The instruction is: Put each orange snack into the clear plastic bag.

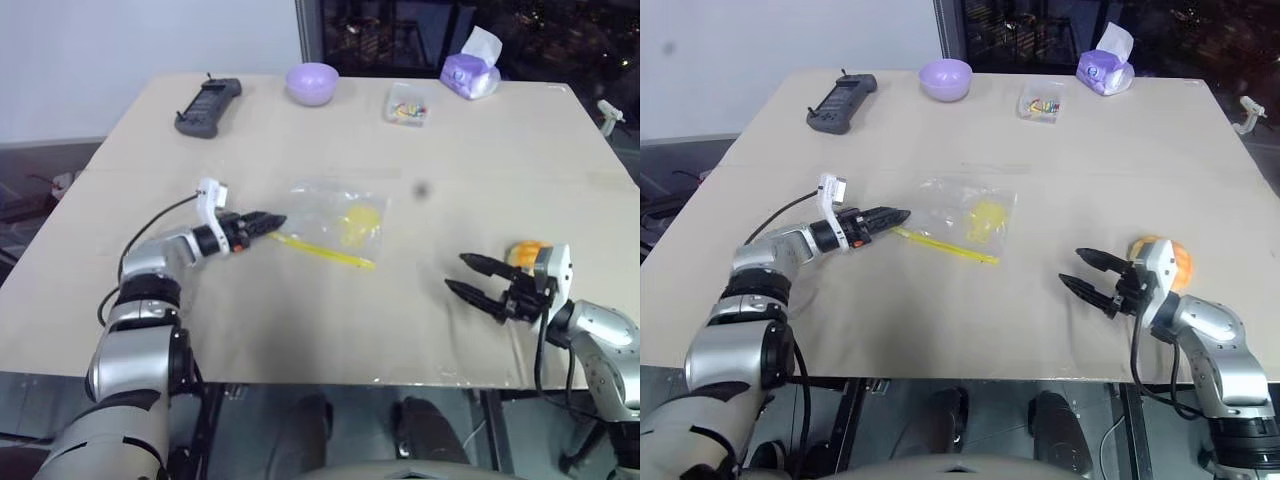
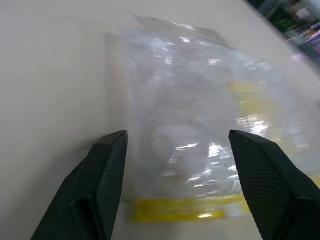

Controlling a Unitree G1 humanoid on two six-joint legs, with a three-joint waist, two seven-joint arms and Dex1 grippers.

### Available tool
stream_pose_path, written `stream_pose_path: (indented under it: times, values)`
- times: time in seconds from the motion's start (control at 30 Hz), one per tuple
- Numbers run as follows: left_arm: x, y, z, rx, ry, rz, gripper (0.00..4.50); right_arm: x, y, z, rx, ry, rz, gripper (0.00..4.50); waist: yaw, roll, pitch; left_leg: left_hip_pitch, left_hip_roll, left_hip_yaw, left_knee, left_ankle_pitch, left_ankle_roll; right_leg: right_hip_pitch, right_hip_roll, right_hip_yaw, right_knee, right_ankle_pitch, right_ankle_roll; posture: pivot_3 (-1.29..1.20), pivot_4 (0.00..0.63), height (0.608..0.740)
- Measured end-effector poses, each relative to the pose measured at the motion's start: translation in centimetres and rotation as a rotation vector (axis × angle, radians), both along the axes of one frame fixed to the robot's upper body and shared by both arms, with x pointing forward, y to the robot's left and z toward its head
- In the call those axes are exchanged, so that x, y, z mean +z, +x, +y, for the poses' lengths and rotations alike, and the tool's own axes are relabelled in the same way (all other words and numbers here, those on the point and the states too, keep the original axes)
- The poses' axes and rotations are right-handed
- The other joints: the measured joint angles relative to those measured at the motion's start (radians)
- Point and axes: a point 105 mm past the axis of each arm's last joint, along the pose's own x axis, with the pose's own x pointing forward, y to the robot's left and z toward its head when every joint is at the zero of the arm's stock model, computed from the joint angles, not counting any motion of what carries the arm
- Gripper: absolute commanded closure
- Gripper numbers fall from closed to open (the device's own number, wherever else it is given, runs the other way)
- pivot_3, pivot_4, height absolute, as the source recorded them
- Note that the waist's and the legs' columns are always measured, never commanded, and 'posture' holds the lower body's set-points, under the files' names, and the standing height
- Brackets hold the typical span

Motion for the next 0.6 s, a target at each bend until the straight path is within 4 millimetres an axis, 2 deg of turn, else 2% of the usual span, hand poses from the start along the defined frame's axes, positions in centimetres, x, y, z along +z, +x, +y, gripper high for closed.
stream_pose_path:
  times: [0.1, 0.17, 0.2, 0.33, 0.37, 0.53, 0.6]
  values:
    - [0.1, -0.07, -0.19, -0.004, -0.033, 0.041, 1.09, -0.04, 0.03, 0.01, -0.004, -0.001, -0.001, 1.7, -0.001, 0.0, 0.0, 0.0, 0.0, 0.0, 0.0, 0.0, 0.0, 0.0, 0.0, 0.0, 0.0, 0.0, 0.0, 0.0, 0.15, 0.736]
    - [-0.01, -0.17, -0.2, 0.001, -0.062, 0.079, 2.04, -0.07, 0.07, 0.02, -0.009, -0.001, -0.001, 1.63, -0.001, 0.0, 0.0, 0.0, 0.0, 0.0, 0.0, 0.0, 0.0, 0.0, 0.0, 0.0, 0.0, 0.0, 0.0, 0.0, 0.15, 0.736]
    - [-0.18, -0.25, -0.2, 0.003, -0.071, 0.096, 2.32, -0.08, 0.09, 0.04, -0.011, 0.001, -0.002, 1.63, -0.002, 0.0, 0.0, 0.0, 0.0, 0.0, 0.0, 0.0, 0.0, 0.0, 0.0, 0.0, 0.0, 0.0, 0.0, 0.0, 0.15, 0.736]
    - [-0.71, -0.47, -0.35, 0.001, -0.085, 0.138, 4.24, -0.15, 0.09, 0.16, -0.009, 0.004, 0.0, 1.63, -0.002, 0.0, 0.0, 0.0, 0.0, 0.0, 0.0, 0.0, 0.0, 0.0, 0.0, 0.0, 0.0, 0.0, 0.0, 0.0, 0.15, 0.736]
    - [-0.86, -0.55, -0.47, -0.003, -0.091, 0.146, 4.44, -0.19, 0.07, 0.22, -0.007, 0.004, 0.001, 1.63, -0.002, 0.0, 0.0, 0.0, 0.0, 0.0, 0.0, 0.0, 0.0, 0.0, 0.0, 0.0, 0.0, 0.0, 0.0, 0.0, 0.15, 0.736]
    - [-0.6, -0.64, -0.52, -0.002, -0.125, 0.146, 4.44, -0.18, 0.09, 0.26, -0.006, 0.003, 0.0, 1.63, -0.002, 0.0, 0.0, 0.0, 0.0, 0.0, 0.0, 0.0, 0.0, 0.0, 0.0, 0.0, 0.001, 0.0, 0.0, 0.0, 0.15, 0.736]
    - [-0.29, -0.8, -0.72, -0.004, -0.19, 0.144, 4.44, -0.33, 0.16, 0.37, -0.009, -0.01, 0.0, 1.63, -0.002, 0.0, 0.0, 0.0, 0.0, 0.0, 0.0, 0.0, 0.0, 0.0, 0.0, 0.0, 0.001, 0.0, 0.0, 0.0, 0.15, 0.736]
